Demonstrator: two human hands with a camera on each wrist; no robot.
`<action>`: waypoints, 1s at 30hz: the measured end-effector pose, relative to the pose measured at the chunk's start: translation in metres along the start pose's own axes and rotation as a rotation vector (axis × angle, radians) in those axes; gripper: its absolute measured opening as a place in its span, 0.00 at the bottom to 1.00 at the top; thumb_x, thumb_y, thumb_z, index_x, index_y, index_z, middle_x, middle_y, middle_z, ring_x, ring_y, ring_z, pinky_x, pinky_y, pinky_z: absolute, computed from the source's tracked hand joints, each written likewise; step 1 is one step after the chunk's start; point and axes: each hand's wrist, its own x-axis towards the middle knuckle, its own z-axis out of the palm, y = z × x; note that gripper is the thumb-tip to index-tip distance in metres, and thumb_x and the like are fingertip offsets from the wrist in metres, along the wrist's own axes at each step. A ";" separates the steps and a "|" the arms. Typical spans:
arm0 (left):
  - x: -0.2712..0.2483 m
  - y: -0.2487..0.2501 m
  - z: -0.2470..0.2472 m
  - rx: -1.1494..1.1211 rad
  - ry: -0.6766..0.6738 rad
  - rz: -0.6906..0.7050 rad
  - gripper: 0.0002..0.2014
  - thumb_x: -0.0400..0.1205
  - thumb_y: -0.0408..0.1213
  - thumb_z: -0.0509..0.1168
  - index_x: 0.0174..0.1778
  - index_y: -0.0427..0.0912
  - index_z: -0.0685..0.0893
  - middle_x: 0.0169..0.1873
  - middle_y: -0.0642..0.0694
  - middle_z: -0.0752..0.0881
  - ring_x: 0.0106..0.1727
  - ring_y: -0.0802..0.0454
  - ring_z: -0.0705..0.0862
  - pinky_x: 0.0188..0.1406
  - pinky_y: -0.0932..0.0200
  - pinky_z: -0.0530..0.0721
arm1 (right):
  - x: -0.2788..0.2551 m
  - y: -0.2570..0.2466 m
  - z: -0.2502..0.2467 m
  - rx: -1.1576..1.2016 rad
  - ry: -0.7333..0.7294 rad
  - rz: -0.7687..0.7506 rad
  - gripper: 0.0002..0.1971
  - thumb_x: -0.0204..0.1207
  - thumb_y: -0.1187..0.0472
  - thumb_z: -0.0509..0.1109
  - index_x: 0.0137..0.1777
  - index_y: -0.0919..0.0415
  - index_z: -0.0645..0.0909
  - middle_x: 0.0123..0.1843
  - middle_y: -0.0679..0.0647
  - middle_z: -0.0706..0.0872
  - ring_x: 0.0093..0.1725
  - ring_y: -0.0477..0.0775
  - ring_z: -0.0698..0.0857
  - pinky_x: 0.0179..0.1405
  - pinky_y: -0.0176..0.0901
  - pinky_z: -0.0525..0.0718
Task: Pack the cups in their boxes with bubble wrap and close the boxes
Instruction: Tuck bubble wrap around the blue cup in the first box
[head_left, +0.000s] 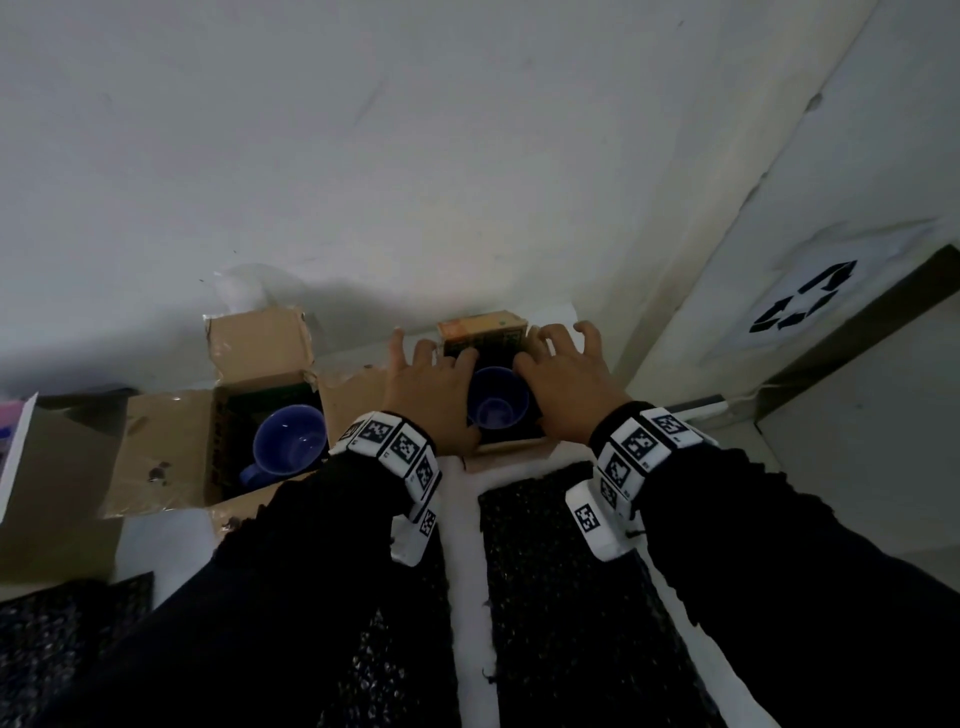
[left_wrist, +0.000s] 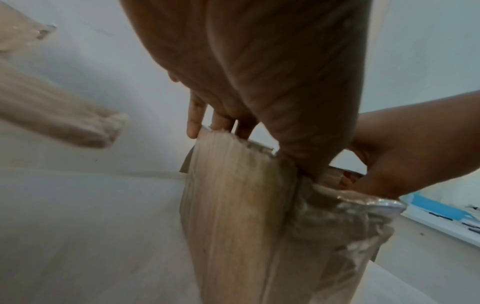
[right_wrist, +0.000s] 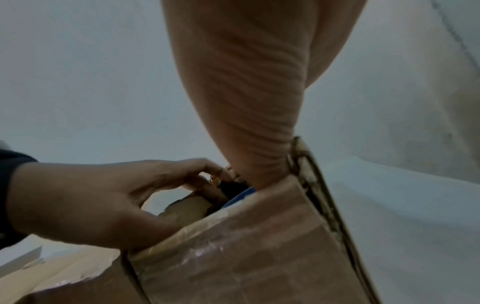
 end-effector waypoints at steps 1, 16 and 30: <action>0.003 0.000 -0.001 0.005 -0.023 -0.002 0.43 0.68 0.66 0.61 0.76 0.47 0.64 0.67 0.46 0.80 0.76 0.39 0.65 0.74 0.25 0.40 | 0.002 -0.001 0.000 -0.002 0.009 0.002 0.27 0.68 0.56 0.72 0.68 0.56 0.70 0.71 0.59 0.74 0.76 0.65 0.61 0.71 0.69 0.48; -0.034 0.014 -0.002 -0.165 0.220 0.017 0.21 0.76 0.52 0.63 0.64 0.51 0.82 0.69 0.49 0.79 0.73 0.42 0.69 0.71 0.39 0.61 | -0.077 0.008 0.017 0.796 0.441 0.090 0.09 0.72 0.61 0.69 0.51 0.55 0.76 0.46 0.50 0.81 0.48 0.53 0.78 0.44 0.52 0.79; -0.140 0.073 0.022 -0.396 0.199 0.328 0.25 0.74 0.48 0.67 0.67 0.49 0.78 0.68 0.49 0.76 0.67 0.44 0.76 0.55 0.49 0.77 | -0.184 -0.052 0.051 0.538 -0.050 0.407 0.10 0.70 0.54 0.70 0.49 0.52 0.76 0.50 0.52 0.79 0.55 0.61 0.76 0.48 0.50 0.74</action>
